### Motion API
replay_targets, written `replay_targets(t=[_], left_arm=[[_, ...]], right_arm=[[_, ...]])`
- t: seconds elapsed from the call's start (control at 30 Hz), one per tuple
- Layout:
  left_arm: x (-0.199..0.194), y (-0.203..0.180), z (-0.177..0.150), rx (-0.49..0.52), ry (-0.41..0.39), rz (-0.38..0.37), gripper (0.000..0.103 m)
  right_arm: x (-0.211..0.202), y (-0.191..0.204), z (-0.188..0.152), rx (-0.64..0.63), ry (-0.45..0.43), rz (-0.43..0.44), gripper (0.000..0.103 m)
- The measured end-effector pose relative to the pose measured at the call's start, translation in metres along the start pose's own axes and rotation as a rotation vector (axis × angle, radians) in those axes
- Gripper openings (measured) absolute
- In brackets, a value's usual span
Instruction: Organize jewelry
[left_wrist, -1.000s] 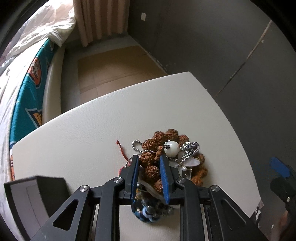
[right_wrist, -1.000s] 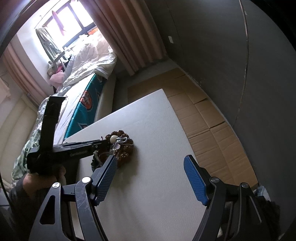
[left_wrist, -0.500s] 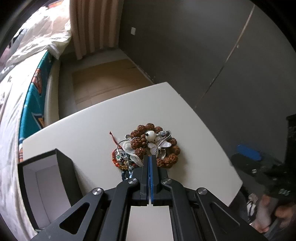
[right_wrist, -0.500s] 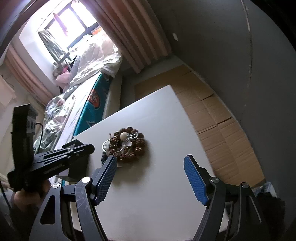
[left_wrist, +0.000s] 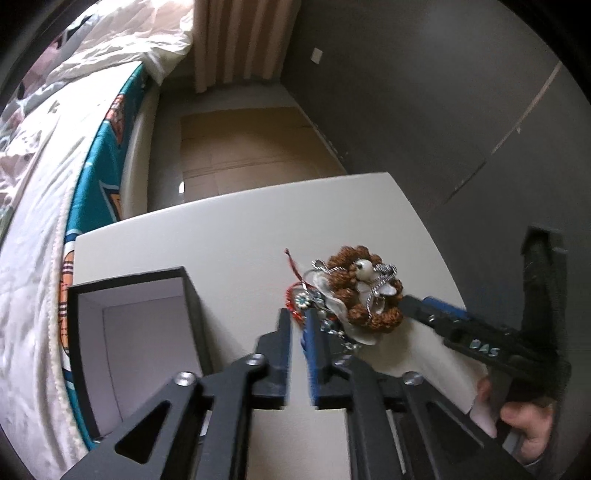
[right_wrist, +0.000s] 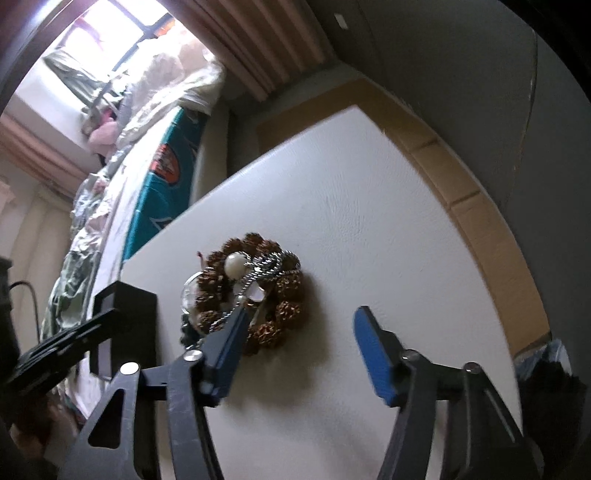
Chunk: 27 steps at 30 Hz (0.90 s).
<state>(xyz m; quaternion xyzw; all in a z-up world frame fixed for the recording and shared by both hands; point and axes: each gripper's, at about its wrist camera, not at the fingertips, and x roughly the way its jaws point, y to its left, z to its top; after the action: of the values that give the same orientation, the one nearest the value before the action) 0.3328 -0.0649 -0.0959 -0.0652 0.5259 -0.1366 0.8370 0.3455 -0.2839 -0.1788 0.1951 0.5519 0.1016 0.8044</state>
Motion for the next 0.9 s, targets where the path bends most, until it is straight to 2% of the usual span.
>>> replay_targets(t=[0.03, 0.07, 0.1, 0.13, 0.23, 0.27, 0.3, 0.4, 0.67, 0.9], left_arm=[[-0.002, 0.004, 0.001, -0.014, -0.011, -0.006, 0.036], [-0.005, 0.006, 0.002, -0.025, -0.024, -0.005, 0.059], [-0.009, 0.009, 0.003, -0.036, -0.051, -0.007, 0.072], [-0.012, 0.009, 0.003, -0.039, -0.066, -0.008, 0.074], [-0.015, 0.012, 0.006, -0.051, -0.075, -0.009, 0.074], [-0.015, 0.013, 0.007, -0.058, -0.074, -0.008, 0.074], [-0.014, 0.014, 0.007, -0.059, -0.075, -0.010, 0.074], [-0.015, 0.013, 0.008, -0.046, -0.079, -0.017, 0.074], [-0.007, -0.004, 0.007, 0.010, -0.080, -0.026, 0.074], [0.004, -0.024, 0.002, 0.047, -0.048, -0.046, 0.054]], right_arm=[[0.001, 0.002, 0.000, -0.006, -0.004, -0.014, 0.057], [0.003, 0.005, 0.001, -0.015, 0.007, -0.034, 0.057], [0.005, 0.009, 0.002, -0.025, 0.014, -0.053, 0.057], [0.006, 0.011, 0.004, -0.031, 0.020, -0.067, 0.057], [0.011, 0.020, 0.007, -0.079, 0.028, -0.127, 0.054], [0.011, 0.021, 0.007, -0.093, 0.026, -0.149, 0.042], [0.013, 0.019, 0.006, -0.089, 0.040, -0.099, 0.018], [0.001, 0.010, 0.002, -0.078, 0.027, -0.097, 0.019], [-0.055, -0.021, -0.022, -0.032, -0.049, 0.010, 0.019], [-0.097, -0.026, -0.032, -0.019, -0.114, 0.091, 0.019]])
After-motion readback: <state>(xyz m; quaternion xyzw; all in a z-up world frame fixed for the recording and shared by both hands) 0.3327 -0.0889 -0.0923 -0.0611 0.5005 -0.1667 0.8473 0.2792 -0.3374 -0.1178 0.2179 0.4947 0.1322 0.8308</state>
